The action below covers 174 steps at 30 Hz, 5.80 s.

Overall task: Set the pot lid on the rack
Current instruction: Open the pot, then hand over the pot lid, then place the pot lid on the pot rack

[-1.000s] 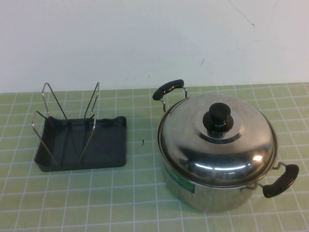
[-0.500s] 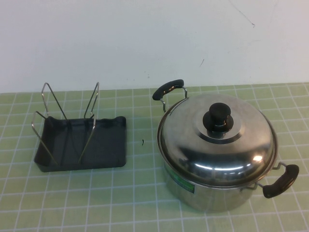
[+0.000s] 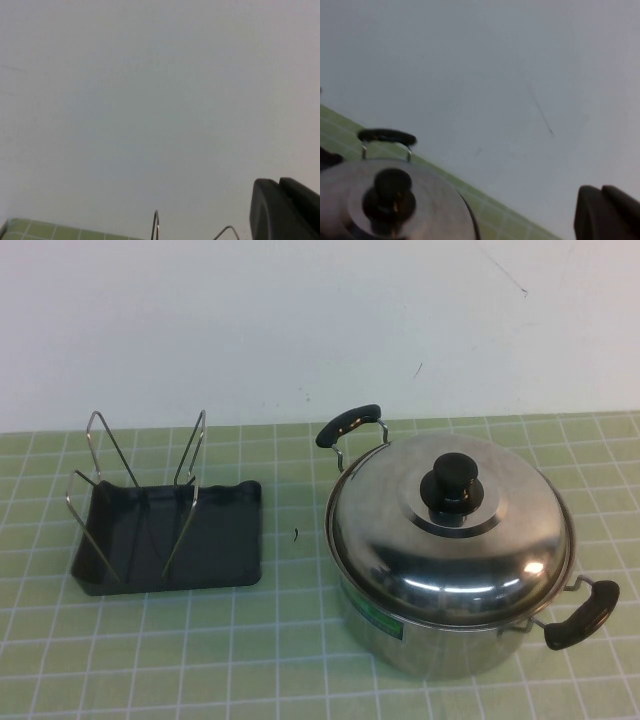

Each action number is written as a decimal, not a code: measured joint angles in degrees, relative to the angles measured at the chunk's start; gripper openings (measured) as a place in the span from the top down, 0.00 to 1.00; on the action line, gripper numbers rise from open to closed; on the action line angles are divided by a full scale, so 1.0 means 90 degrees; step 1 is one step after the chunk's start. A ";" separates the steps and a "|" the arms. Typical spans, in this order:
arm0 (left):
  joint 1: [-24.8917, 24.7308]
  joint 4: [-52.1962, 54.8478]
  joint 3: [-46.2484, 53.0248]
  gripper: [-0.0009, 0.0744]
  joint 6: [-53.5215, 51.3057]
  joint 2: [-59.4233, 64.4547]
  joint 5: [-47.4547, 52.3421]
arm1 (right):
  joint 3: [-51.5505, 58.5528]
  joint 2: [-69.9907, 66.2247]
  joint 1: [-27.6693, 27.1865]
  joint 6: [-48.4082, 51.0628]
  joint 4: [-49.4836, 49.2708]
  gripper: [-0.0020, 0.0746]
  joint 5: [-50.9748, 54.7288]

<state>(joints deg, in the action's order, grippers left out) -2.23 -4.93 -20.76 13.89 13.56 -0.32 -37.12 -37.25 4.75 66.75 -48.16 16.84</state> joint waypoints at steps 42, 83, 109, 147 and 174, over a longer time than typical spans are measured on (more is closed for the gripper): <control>0.0000 -0.0069 0.0000 0.99 0.0363 0.0268 0.0676 | -0.1521 -0.5614 0.1914 0.6511 -0.5544 0.10 0.0106; 0.0000 -0.9154 0.0000 0.17 -0.2405 0.0278 0.2631 | -0.2602 -0.4016 0.2710 0.5243 -0.5468 0.53 0.2117; 0.0015 -1.0337 -0.0050 0.75 -0.4359 0.0293 0.3646 | -0.3416 -0.5342 0.4873 0.5126 -0.5301 0.52 0.2048; 0.0044 -1.0206 -0.3259 0.80 -0.7694 0.4468 0.3028 | -0.3910 -0.3217 0.4891 0.3712 -0.2922 0.95 0.0411; 0.0044 -1.0219 -0.3808 0.80 -0.8787 0.8011 0.3324 | -0.2328 -0.1978 0.4891 0.3062 -0.2442 0.97 -0.0528</control>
<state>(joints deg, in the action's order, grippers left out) -1.83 -96.90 -55.03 -65.19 85.66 29.59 -58.07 -55.05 48.77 94.31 -70.15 12.09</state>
